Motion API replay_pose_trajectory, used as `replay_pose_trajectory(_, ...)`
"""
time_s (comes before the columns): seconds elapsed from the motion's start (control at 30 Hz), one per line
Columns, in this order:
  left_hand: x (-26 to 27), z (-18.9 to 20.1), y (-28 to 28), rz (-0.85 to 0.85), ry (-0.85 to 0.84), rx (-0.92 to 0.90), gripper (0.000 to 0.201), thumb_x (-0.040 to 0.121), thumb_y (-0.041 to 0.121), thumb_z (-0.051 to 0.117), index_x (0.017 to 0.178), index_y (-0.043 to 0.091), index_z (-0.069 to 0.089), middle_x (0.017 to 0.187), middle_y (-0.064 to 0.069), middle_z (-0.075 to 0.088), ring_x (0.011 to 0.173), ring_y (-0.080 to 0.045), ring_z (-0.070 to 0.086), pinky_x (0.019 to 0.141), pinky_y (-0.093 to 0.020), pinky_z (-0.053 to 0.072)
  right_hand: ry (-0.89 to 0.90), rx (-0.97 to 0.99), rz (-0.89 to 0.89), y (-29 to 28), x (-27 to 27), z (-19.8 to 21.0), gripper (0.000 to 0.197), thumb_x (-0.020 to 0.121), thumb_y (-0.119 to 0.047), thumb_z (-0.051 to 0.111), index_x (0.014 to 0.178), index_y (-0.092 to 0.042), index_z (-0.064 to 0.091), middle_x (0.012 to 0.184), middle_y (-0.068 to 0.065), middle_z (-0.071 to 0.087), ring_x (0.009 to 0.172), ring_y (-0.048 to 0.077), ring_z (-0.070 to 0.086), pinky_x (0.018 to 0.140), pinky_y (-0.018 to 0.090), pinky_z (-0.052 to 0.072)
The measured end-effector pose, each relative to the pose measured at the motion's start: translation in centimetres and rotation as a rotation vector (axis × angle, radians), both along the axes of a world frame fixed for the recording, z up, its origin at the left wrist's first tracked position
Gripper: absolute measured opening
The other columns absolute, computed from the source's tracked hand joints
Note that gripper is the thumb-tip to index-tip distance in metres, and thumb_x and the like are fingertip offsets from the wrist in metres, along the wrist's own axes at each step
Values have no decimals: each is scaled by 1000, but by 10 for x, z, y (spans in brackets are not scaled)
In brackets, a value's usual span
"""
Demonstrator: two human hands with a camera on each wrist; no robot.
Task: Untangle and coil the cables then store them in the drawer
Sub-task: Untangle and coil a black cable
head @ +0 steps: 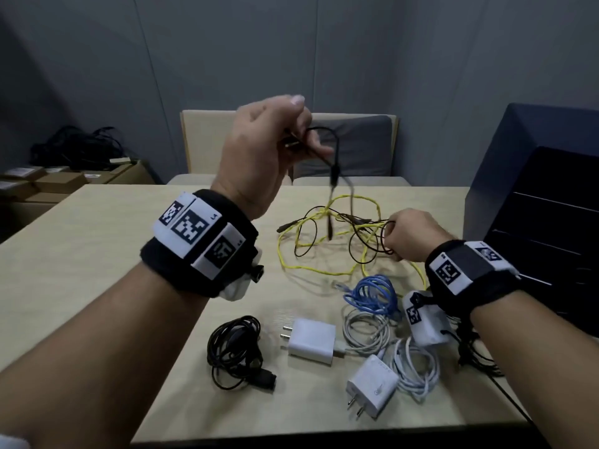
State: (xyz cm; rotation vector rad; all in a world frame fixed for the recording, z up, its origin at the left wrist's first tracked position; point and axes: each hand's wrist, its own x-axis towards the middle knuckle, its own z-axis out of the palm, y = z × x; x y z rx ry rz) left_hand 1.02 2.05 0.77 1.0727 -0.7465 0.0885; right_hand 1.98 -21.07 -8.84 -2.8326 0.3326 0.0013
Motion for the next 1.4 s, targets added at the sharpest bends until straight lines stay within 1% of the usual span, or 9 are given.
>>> replay_pose_trajectory(0.1, 7, -11, 3, 120, 28, 110, 26, 83, 17, 50, 57, 14, 49, 57, 3, 45, 53, -15, 52, 60, -32, 54, -85, 49, 14, 1, -5, 14, 20, 87, -5, 53, 69, -11, 60, 67, 5, 62, 68, 25, 59, 53, 23, 41)
replay_pose_trajectory(0.2, 12, -28, -2, 281, -57, 460, 10, 83, 18, 60, 79, 14, 52, 61, 4, 46, 52, -10, 48, 64, -40, 58, -499, 379, 81, 13, -17, 39, 25, 83, 0, 56, 65, -17, 58, 68, 2, 66, 76, 24, 68, 69, 34, 54)
replay_pose_trajectory(0.33, 22, -47, -23, 308, -179, 909, 67, 80, 30, 76, 137, 23, 41, 60, 2, 51, 58, -13, 60, 55, -23, 51, -760, 848, 564, 51, -48, 78, 30, 74, 13, 49, 68, -16, 56, 70, -4, 65, 84, 30, 71, 81, 44, 59)
replay_pose_trajectory(0.47, 22, -43, -47, 311, -272, 881, 6, 91, 20, 64, 91, 17, 59, 67, -10, 56, 53, -3, 55, 46, -5, 38, -756, 900, 794, 67, -60, 97, 38, 69, 20, 44, 73, -16, 54, 74, 0, 64, 81, 29, 71, 71, 40, 59)
replay_pose_trajectory(0.6, 37, -25, -51, 294, 14, 481, 32, 99, 29, 47, 77, 10, 61, 67, -8, 55, 60, -21, 57, 56, -36, 56, -782, 727, 630, 48, -57, 87, 41, 74, -10, 65, 104, -31, 46, 114, 9, 50, 93, 23, 63, 79, 36, 56)
replay_pose_trajectory(0.87, 0, 20, -50, -6, 110, 58, 42, 102, 15, 38, 61, 15, 35, 54, 1, 28, 53, -15, 35, 61, -33, 51, -366, 503, 326, 13, -36, 39, 115, 56, -54, 79, 151, -39, 15, 149, 0, 32, 104, 19, 60, 91, 39, 52)
replay_pose_trajectory(1.0, -18, 35, -52, -184, 109, -63, 36, 92, 7, 51, 59, 12, 37, 57, -3, 27, 54, -17, 38, 58, -32, 51, -390, 427, 287, 15, -14, 24, 75, 80, -39, 77, 144, -33, 39, 127, 3, 50, 87, 20, 64, 88, 44, 54)
replay_pose_trajectory(1.1, -17, 34, -48, -225, 2, -20, 34, 77, -5, 58, 53, 13, 42, 54, -2, 36, 53, -17, 42, 57, -29, 50, -424, 388, 298, 22, -11, 30, 9, 91, -28, 67, 99, -24, 67, 87, 6, 63, 72, 23, 60, 77, 45, 55)
replay_pose_trajectory(1.4, 0, 0, -25, 176, 51, 329, 15, 57, -4, 45, 63, 10, 44, 60, -5, 39, 46, -9, 40, 47, -20, 41, -1069, 849, 255, 21, -23, 65, 17, 96, -30, 48, 83, -33, 58, 77, -1, 56, 65, 22, 62, 61, 36, 56)
